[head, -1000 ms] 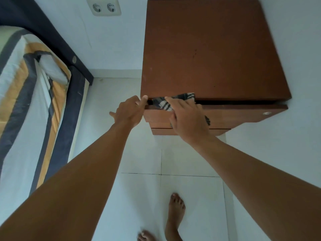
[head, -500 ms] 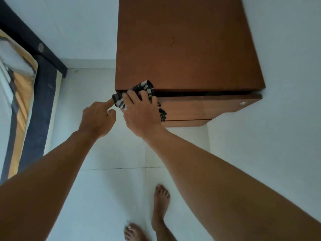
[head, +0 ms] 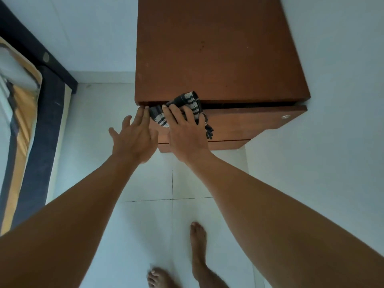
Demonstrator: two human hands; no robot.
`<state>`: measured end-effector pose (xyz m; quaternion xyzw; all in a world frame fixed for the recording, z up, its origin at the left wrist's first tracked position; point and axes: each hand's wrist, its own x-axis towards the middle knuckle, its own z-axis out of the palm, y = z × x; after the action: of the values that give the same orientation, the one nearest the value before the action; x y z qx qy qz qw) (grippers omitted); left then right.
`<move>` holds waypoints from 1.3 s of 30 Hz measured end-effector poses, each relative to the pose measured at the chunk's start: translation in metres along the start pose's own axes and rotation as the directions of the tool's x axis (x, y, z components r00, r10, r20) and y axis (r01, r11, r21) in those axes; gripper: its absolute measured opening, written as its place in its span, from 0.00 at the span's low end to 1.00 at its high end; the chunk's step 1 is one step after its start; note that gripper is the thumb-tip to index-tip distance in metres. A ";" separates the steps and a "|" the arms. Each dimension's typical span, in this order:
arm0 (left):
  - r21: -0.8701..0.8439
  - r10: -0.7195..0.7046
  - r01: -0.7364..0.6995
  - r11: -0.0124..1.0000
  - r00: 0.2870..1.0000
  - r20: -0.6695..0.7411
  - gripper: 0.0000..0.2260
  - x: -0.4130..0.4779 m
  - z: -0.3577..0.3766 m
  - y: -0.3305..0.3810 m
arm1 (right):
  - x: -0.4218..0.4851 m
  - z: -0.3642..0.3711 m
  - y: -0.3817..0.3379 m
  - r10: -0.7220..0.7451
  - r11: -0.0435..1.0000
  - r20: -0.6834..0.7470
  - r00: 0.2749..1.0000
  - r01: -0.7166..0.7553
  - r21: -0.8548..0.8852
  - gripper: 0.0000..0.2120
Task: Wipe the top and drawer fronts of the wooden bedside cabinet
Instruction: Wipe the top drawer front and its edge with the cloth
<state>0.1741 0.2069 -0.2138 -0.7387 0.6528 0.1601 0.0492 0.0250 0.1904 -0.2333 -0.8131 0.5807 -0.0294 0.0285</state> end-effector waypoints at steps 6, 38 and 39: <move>-0.009 -0.108 0.108 0.994 0.994 0.020 0.30 0.001 0.004 0.008 | -0.008 0.000 0.028 -0.027 1.000 -0.042 0.999 0.026 -0.017 0.33; 0.040 -0.236 0.234 0.971 0.971 0.033 0.31 -0.008 0.005 0.026 | -0.049 -0.024 0.274 0.242 0.951 -0.123 0.962 -0.261 -0.168 0.22; 0.044 -0.238 0.237 0.971 0.970 0.040 0.31 -0.008 0.005 0.026 | -0.050 -0.025 0.281 0.251 0.946 -0.127 0.960 -0.271 -0.178 0.22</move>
<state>0.1473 0.2124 -0.2123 -0.8066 0.5615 0.1571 0.0970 -0.2578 0.1462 -0.2317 -0.7252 0.6842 -0.0102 -0.0768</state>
